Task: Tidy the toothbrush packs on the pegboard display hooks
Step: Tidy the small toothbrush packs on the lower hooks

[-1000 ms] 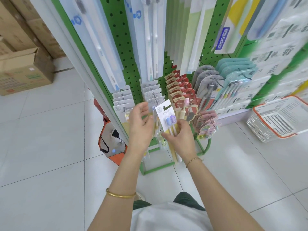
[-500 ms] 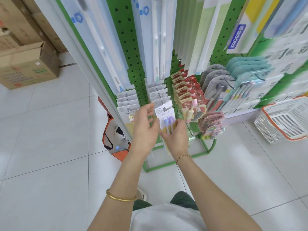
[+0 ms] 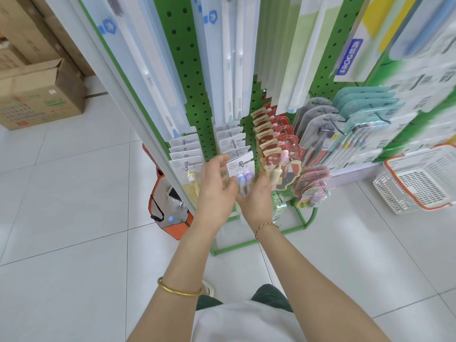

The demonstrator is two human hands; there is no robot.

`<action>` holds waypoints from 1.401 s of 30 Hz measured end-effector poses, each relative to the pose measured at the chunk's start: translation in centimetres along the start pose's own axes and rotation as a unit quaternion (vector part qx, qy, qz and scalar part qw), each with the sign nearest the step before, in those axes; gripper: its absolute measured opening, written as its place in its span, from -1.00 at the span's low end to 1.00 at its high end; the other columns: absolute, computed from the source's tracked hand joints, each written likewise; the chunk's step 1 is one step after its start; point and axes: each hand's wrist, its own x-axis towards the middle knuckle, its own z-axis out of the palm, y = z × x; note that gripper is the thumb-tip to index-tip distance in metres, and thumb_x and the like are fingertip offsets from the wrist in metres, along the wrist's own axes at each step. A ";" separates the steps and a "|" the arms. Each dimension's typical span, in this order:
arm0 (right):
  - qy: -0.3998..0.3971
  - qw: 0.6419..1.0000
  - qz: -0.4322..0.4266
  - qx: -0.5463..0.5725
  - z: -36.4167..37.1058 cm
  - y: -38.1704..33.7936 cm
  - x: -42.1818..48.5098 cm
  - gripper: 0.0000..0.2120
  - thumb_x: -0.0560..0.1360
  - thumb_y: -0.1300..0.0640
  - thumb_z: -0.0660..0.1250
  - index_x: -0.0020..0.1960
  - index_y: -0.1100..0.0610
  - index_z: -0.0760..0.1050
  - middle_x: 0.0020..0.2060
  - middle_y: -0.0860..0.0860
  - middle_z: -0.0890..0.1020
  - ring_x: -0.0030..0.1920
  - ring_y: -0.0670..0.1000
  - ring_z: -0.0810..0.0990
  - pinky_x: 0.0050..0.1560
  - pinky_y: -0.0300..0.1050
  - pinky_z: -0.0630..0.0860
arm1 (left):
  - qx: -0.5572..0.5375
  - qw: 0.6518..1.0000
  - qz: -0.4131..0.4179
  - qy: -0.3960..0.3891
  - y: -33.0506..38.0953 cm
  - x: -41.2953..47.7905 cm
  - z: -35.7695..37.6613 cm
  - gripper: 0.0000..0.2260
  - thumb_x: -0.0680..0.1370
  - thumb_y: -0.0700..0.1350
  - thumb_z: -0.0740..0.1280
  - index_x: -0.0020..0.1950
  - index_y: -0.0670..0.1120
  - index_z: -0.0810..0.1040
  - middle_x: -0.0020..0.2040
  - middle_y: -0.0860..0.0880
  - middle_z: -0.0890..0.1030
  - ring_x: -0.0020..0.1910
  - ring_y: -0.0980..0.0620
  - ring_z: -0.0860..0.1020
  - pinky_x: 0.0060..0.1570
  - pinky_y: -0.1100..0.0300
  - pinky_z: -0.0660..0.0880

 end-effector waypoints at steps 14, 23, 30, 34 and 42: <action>-0.038 0.999 -0.036 0.014 -4.6 -3.8 0.1 -0.44 0.44 0.16 0.44 0.29 0.29 0.24 0.07 0.04 0.34 0.02 -0.03 0.33 -0.08 -0.24 0.26 | 0.022 1.000 -0.008 0.008 0.0 0.1 1.0 -0.58 0.54 -0.36 0.19 0.40 -0.16 0.32 0.30 -0.11 0.35 0.18 0.13 0.38 0.21 0.25 0.40; -0.019 1.000 -0.005 0.010 -2.7 -4.7 0.1 -0.51 0.47 0.27 0.35 0.30 0.31 0.20 0.28 0.19 0.34 0.07 0.11 0.41 -0.09 -0.23 0.25 | 0.019 1.000 -0.020 0.015 0.0 0.2 1.0 -0.58 0.54 -0.38 0.15 0.38 -0.14 0.31 0.30 -0.07 0.36 0.28 0.08 0.39 0.26 0.24 0.36; -0.039 0.999 -0.005 0.027 -2.6 -3.8 0.4 -0.45 0.42 0.21 0.45 0.27 0.31 0.24 0.18 0.20 0.42 -0.05 -0.01 0.37 -0.10 -0.20 0.33 | 0.021 0.999 -0.016 0.019 -0.1 0.0 0.6 -0.57 0.53 -0.40 0.14 0.38 -0.15 0.31 0.28 -0.09 0.36 0.24 0.09 0.39 0.21 0.30 0.34; -0.068 0.997 -0.029 -0.014 -3.8 -3.4 0.1 -0.38 0.43 0.29 0.40 0.40 0.26 0.18 0.27 0.15 0.36 0.13 0.11 0.46 0.06 -0.10 0.43 | 0.019 1.000 -0.014 0.016 -0.3 0.0 0.5 -0.58 0.53 -0.39 0.13 0.38 -0.17 0.32 0.29 -0.10 0.37 0.25 0.07 0.41 0.23 0.26 0.37; 0.073 0.964 -0.199 -0.159 -6.9 -7.0 2.9 -0.74 0.55 0.25 0.22 0.17 0.13 0.58 0.09 0.10 0.55 0.09 0.16 0.41 -0.01 -0.10 0.29 | 0.034 0.999 -0.006 0.023 -0.4 -0.1 0.3 -0.57 0.51 -0.39 0.13 0.38 -0.18 0.32 0.28 -0.11 0.40 0.23 0.05 0.42 0.30 0.06 0.39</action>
